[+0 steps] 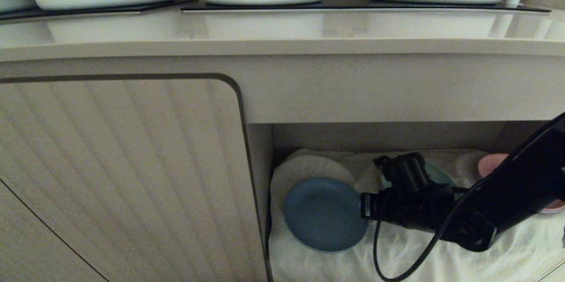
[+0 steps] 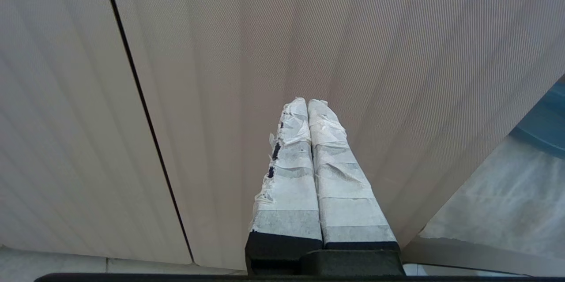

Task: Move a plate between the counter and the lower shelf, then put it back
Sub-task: Pick up the plate in the cupboard

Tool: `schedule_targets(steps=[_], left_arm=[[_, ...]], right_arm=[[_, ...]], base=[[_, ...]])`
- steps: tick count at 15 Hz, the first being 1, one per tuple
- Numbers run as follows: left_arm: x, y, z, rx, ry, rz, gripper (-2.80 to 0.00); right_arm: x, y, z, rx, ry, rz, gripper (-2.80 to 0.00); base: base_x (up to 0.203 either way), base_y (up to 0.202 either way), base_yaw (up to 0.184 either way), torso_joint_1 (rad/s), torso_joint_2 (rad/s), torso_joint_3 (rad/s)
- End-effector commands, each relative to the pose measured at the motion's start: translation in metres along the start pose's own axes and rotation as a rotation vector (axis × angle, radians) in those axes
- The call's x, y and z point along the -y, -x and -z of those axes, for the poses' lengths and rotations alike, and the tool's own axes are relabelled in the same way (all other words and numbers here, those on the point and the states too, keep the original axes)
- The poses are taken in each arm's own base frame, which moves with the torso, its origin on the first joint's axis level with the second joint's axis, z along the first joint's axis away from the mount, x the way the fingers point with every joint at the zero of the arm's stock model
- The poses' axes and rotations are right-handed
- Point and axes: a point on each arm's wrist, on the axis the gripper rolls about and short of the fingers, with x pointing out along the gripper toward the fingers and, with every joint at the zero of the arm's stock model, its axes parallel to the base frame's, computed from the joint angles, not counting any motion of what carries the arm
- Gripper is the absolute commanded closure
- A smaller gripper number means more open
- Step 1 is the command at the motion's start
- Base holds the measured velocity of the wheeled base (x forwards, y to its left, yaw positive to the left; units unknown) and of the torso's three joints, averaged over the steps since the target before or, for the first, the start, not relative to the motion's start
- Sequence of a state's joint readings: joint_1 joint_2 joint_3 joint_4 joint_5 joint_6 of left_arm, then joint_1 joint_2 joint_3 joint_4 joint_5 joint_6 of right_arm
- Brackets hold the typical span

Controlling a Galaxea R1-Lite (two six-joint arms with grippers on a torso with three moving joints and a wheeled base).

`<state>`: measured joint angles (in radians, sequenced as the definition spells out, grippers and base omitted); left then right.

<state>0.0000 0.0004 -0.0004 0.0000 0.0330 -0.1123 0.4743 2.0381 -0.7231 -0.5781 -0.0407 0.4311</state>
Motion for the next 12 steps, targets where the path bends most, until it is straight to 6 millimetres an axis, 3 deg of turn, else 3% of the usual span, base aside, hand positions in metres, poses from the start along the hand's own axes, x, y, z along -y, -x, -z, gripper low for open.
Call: schedule_targets(steps=[1,12], left_arm=[[0.0,0.0,0.0,0.002,0.001,-0.001,0.0],[0.0,0.0,0.0,0.0,0.001,-0.001,0.0]], right_arm=[[0.001,0.009,-0.003,0.023,-0.009,-0.002,0.0],[0.016,0.042,0.001,0.039,-0.039,0.018,0.0]], base=[[0.0,0.0,0.0,0.0,0.0,0.0],[0.0,0.0,0.0,0.0,0.0,0.0]])
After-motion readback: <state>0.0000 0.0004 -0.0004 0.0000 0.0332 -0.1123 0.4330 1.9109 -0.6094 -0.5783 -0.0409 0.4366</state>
